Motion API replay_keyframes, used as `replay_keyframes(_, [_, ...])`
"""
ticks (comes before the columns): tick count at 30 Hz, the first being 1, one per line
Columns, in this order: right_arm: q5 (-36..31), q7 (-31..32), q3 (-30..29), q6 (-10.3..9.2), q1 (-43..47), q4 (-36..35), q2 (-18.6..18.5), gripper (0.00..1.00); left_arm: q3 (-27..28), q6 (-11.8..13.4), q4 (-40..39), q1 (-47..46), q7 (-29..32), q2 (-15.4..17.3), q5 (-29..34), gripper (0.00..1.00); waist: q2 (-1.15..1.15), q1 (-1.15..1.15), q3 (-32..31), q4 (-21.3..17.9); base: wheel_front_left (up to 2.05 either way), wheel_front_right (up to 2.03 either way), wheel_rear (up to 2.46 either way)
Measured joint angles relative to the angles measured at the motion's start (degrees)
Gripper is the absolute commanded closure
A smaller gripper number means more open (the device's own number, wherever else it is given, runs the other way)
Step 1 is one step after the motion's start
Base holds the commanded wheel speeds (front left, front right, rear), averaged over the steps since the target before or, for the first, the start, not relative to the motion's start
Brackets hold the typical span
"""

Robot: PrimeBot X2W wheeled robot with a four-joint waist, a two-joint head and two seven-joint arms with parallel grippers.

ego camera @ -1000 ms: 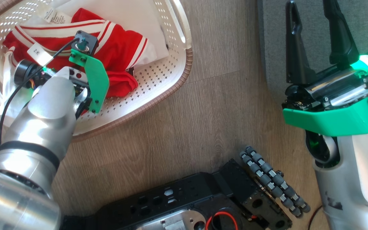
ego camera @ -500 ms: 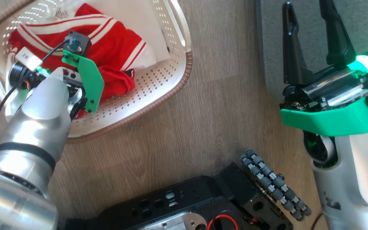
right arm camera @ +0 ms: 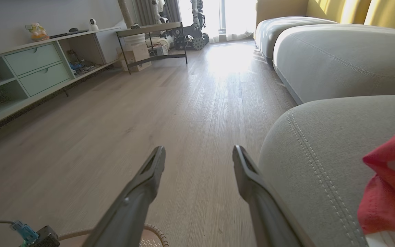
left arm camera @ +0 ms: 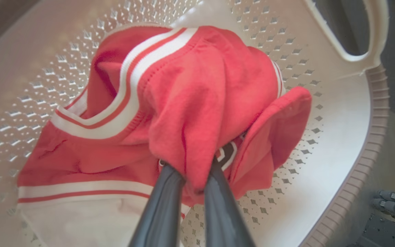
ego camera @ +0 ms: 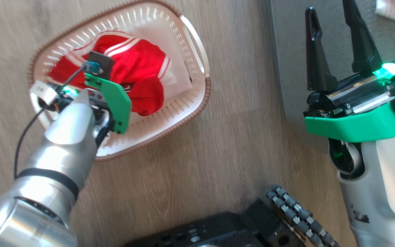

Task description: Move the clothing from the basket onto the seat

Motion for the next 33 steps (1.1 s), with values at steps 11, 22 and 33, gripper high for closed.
replay_keyframes(11, [2.2, 0.1, 0.7, 0.0, 4.26, 3.63, -2.61, 0.0, -3.44, 0.0, -7.2, 8.47, -7.05, -1.63, -5.63, 1.0, 0.0, 0.0, -12.93, 2.8, 0.0, 0.0, 0.0])
replay_keyframes(22, [4.12, 1.75, 1.66, 0.0, 8.8, 5.19, -4.35, 0.0, -5.65, 0.0, -16.1, 13.4, -10.78, -0.74, -11.11, 1.0, 0.0, 0.0, -25.25, 5.79, 0.0, 0.0, 0.0])
replay_keyframes(33, [5.44, 3.14, 2.1, 0.0, 14.51, 5.37, -5.15, 0.0, -4.81, 0.97, -28.33, 15.22, -11.56, 3.2, -13.15, 1.0, 0.0, -0.01, -34.89, 8.71, 0.0, 0.0, 0.0])
